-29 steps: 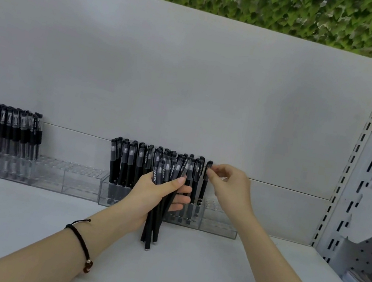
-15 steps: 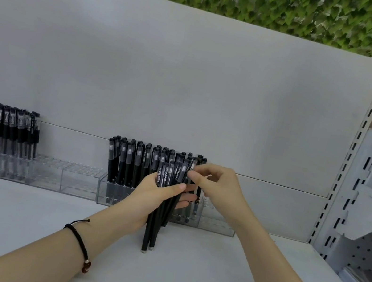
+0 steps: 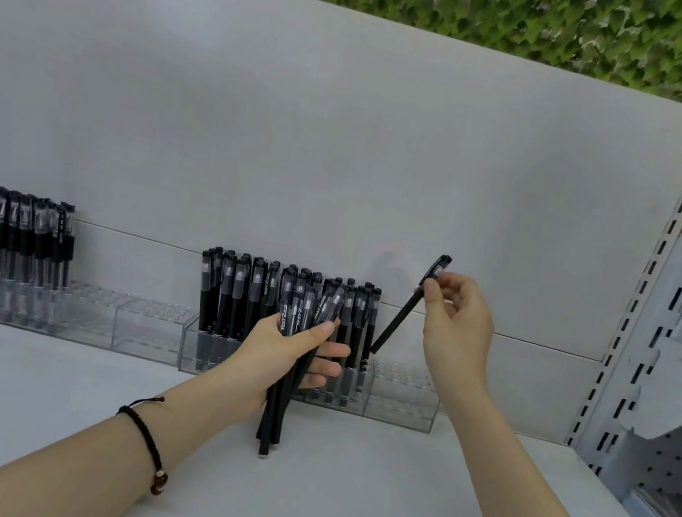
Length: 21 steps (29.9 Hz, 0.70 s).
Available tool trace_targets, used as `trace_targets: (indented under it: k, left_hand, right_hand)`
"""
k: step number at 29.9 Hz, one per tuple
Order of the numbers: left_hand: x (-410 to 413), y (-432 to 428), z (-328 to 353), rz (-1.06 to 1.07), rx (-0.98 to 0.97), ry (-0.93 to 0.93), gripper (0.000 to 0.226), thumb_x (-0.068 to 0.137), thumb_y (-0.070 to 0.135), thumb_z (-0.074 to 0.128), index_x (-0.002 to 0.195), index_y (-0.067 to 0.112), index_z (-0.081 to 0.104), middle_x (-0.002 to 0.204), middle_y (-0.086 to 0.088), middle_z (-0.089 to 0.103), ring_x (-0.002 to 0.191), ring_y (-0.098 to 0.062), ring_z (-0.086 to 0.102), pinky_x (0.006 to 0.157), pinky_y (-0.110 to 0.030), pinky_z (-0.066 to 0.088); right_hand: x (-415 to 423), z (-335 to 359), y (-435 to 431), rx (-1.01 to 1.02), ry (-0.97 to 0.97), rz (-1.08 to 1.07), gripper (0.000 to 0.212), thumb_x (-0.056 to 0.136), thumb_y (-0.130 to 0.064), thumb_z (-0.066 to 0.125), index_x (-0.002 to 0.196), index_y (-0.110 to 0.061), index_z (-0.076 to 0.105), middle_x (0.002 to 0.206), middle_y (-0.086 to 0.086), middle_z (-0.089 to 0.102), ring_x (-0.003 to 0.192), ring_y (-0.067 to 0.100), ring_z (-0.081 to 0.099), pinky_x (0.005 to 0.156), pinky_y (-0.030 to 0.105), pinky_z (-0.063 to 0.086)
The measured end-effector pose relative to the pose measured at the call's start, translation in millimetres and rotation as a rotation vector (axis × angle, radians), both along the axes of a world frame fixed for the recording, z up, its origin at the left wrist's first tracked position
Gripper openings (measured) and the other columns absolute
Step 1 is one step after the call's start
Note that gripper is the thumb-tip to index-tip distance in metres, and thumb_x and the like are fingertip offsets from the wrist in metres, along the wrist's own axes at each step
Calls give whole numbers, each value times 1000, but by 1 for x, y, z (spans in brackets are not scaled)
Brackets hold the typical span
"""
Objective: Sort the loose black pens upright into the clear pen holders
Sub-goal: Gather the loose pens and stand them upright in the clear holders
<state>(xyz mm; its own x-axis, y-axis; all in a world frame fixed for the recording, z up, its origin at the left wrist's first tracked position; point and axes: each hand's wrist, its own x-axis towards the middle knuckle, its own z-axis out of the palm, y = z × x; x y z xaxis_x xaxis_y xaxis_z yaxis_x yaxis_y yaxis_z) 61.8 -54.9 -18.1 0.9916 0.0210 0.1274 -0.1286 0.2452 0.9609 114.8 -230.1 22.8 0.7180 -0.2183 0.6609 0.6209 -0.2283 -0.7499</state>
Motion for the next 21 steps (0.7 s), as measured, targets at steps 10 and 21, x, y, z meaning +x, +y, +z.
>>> trace_targets:
  k: [10, 21]
  left_hand:
    - [-7, -7, 1, -35, 84, -108, 18, 96, 19, 57, 106, 4, 59, 100, -7, 75, 65, -10, 67, 57, -21, 52]
    - [-5, -6, -1, -51, -48, -84, 20, 93, 12, 61, 112, 6, 63, 99, -18, 73, 80, -22, 73, 76, -32, 60]
  right_hand:
    - [7, -25, 7, -557, 241, -46, 18, 90, -42, 58, 83, -26, 63, 79, -15, 62, 81, 12, 59, 77, 33, 49]
    - [-18, -11, 19, -346, 88, 284, 12, 87, -34, 67, 83, -25, 73, 78, -2, 70, 64, 6, 52, 65, 26, 46]
